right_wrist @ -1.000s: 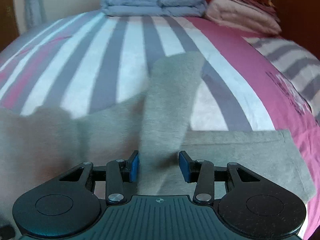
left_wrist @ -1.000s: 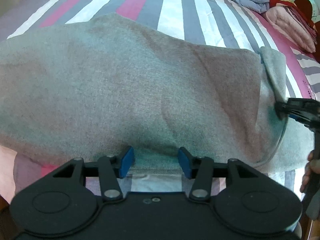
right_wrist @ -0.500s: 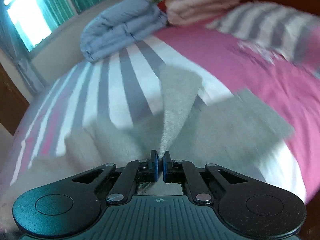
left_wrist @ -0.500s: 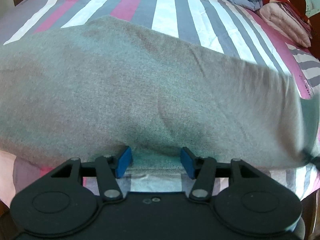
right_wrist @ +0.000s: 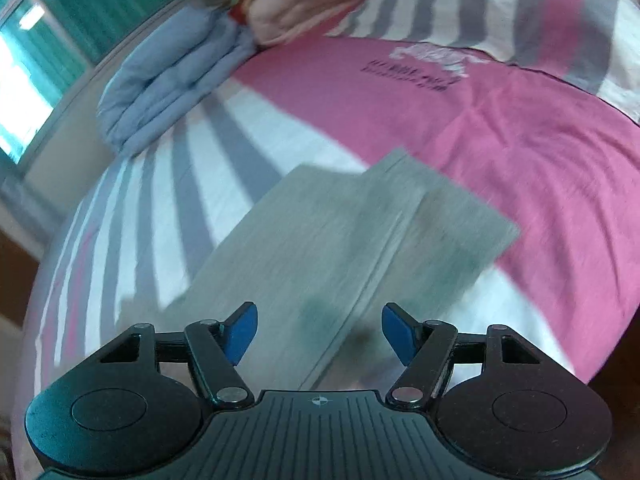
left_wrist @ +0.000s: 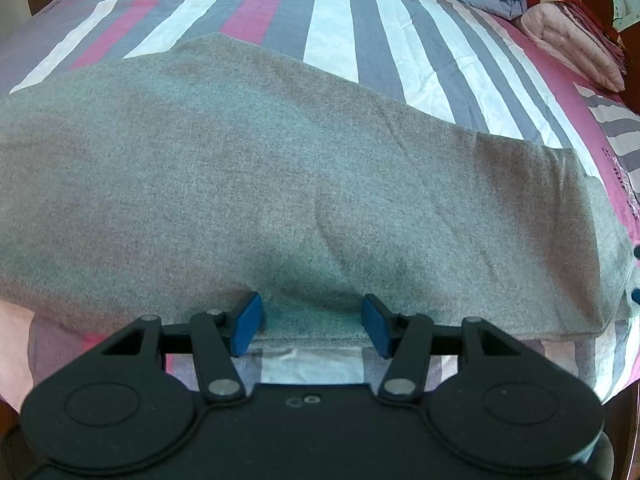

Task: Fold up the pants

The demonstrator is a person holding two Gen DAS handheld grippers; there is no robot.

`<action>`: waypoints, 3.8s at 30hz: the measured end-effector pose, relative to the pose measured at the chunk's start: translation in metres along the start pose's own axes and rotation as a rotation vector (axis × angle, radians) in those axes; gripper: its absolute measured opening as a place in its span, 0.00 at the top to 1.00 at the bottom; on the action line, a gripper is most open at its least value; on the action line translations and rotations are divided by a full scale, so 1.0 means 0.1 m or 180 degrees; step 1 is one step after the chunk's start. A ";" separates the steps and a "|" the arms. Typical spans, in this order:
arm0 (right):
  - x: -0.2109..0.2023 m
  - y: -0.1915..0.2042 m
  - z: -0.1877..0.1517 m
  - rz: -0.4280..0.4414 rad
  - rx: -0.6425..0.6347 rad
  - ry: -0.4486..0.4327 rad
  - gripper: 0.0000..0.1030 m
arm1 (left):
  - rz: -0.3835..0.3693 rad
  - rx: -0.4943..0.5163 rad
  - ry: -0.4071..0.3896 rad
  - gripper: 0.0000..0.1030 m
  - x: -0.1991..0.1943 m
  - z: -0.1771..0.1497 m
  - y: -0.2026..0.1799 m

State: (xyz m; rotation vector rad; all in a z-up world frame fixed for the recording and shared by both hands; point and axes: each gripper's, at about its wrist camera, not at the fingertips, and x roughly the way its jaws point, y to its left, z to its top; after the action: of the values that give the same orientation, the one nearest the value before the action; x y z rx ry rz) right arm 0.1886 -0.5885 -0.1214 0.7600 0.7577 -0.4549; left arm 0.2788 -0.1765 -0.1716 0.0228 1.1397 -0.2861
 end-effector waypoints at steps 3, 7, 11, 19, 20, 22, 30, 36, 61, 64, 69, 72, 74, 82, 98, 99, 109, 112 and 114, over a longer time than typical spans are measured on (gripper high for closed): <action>0.16 -0.22 0.18 -0.0036 0.0251 0.0032 0.34 | -0.0007 -0.0008 0.0005 0.54 0.00 0.01 0.01; 0.25 -0.26 0.25 -0.0085 0.0223 0.0015 0.52 | -0.0001 -0.0022 0.0011 0.52 0.02 0.02 0.01; 0.36 -0.25 0.23 -0.0036 0.0105 0.0137 0.89 | 0.0043 0.0019 -0.0002 0.52 0.02 0.00 -0.03; 0.55 -0.23 0.29 0.0056 0.0287 0.0229 0.84 | 0.0039 -0.0010 -0.0011 0.52 0.01 -0.01 -0.02; 0.54 -0.18 0.29 0.0032 0.0169 0.0240 0.84 | 0.0047 -0.0006 -0.0013 0.52 0.01 -0.01 -0.03; 0.45 -0.13 0.30 0.0074 0.0106 0.0157 0.89 | 0.0053 -0.0003 -0.0011 0.52 0.01 -0.01 -0.03; -0.38 0.44 0.48 0.0418 -0.0528 -0.0685 0.95 | 0.0031 -0.0040 -0.0031 0.51 -0.01 -0.02 -0.02; -0.30 -0.26 0.15 -0.0154 -0.0312 -0.0486 0.95 | 0.0105 0.0061 -0.0058 0.50 0.00 -0.05 -0.07; -0.22 0.04 -0.05 -0.0229 -0.0634 -0.0212 0.65 | 0.0147 -0.0217 -0.0125 0.50 -0.25 -0.03 0.30; -0.12 0.23 -0.27 0.0201 -0.0592 0.0201 0.65 | 0.0205 -0.0301 -0.0143 0.49 -0.32 -0.06 0.46; -0.05 0.05 -0.43 0.0112 -0.0271 0.0406 0.65 | 0.0306 -0.0587 -0.0114 0.49 -0.39 -0.05 0.84; -0.08 -0.06 -0.39 0.0059 -0.0207 0.0422 0.65 | 0.0398 -0.0760 -0.0123 0.49 -0.43 -0.03 1.07; -0.13 -0.12 -0.33 0.0062 -0.0081 0.0385 0.65 | 0.0412 -0.0876 -0.0126 0.49 -0.43 -0.02 1.19; -0.07 -0.22 -0.21 0.0008 0.0259 0.0393 0.65 | 0.0465 -0.1043 -0.0114 0.44 -0.39 -0.05 1.37; -0.15 -0.16 -0.22 0.0014 0.0250 0.0172 0.95 | 0.0571 -0.1147 -0.0113 0.38 -0.30 -0.04 1.53; -0.22 -0.15 -0.24 0.0033 0.0206 0.0105 0.95 | 0.0582 -0.1149 -0.0113 0.37 -0.30 -0.04 1.54; -0.17 -0.31 -0.43 -0.0072 0.0246 0.0270 0.95 | 0.0554 -0.1136 -0.0118 0.38 -0.34 -0.04 1.57; -0.34 -0.27 -0.33 0.0006 0.0284 0.0143 0.95 | 0.0613 -0.1021 -0.0179 0.39 -0.42 -0.04 1.54; -0.42 -0.14 -0.31 -0.0042 0.0054 0.0026 0.94 | 0.0622 -0.0918 -0.0183 0.39 -0.42 -0.02 1.49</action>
State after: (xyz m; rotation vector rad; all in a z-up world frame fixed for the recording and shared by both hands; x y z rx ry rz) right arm 0.1387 -0.5699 -0.1111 0.7734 0.7677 -0.4708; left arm 0.2963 -0.0239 -0.1534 -0.1271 1.1035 0.0524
